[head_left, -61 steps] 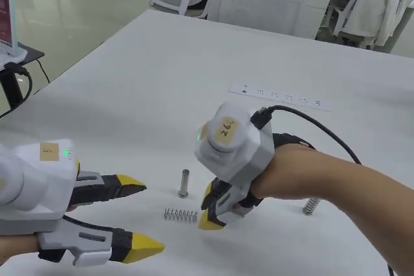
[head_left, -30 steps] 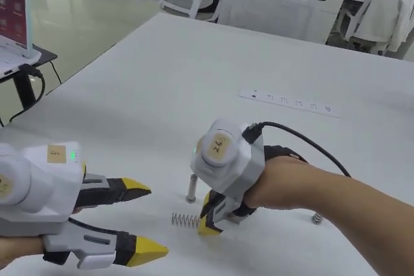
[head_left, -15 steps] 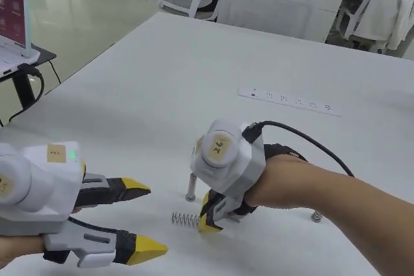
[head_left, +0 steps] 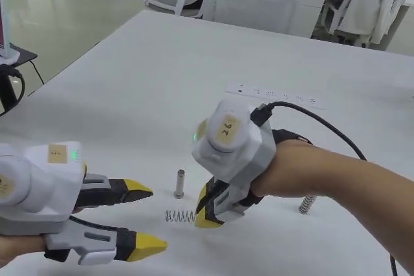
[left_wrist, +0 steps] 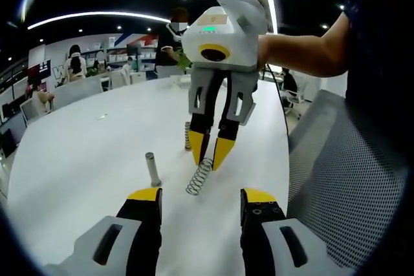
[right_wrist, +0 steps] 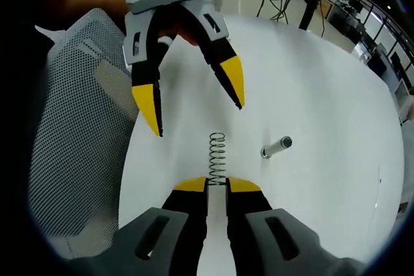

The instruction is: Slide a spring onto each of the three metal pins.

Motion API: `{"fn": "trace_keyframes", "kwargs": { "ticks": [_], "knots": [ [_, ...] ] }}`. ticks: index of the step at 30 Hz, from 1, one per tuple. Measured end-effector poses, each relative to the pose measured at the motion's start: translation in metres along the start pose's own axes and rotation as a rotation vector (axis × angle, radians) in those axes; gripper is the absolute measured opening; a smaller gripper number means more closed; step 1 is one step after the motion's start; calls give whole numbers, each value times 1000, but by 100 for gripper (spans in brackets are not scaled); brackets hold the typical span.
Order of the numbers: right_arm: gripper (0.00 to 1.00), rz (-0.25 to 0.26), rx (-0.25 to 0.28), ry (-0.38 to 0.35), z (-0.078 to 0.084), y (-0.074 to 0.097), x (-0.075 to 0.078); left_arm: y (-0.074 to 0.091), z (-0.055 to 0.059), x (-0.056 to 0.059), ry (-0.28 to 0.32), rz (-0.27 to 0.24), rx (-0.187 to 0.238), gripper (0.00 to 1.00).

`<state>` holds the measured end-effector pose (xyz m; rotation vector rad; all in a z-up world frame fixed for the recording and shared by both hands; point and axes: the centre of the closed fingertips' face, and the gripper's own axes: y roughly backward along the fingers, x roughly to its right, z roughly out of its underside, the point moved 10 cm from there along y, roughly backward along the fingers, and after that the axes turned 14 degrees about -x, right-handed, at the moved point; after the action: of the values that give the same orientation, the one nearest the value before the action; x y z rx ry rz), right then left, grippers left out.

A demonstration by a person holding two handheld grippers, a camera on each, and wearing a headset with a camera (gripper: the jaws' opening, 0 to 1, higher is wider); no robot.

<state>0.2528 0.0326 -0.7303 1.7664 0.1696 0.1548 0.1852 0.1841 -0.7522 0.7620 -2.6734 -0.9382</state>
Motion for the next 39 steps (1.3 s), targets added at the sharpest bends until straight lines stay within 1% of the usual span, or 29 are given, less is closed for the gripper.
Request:
{"fn": "trace_keyframes", "kwargs": {
  "ticks": [4, 7, 13, 20, 27, 34, 39],
  "knots": [
    [8, 6, -9, 22, 0, 6, -5, -1, -3, 0, -18, 5, 7, 38],
    [8, 7, -5, 30, -2, 11, -7, -2, -3, 2, -34, 11, 4, 34],
    [8, 12, -4, 56, -6, 17, -12, -4, -6, 3, -67, 27, 15, 26],
    [8, 17, -3, 77, -8, 23, -16, -5, -9, 6, -101, 36, 23, 18],
    [8, 16, -9, 84, -8, 25, -18, -4, -12, 9, -128, 41, 34, 10],
    [8, 19, -7, 92, -9, 28, -20, -5, -14, 10, -152, 46, 33, 3],
    [8, 20, -9, 92, -8, 28, -21, -6, -14, 12, -160, 48, 34, 3]
  ]
}}
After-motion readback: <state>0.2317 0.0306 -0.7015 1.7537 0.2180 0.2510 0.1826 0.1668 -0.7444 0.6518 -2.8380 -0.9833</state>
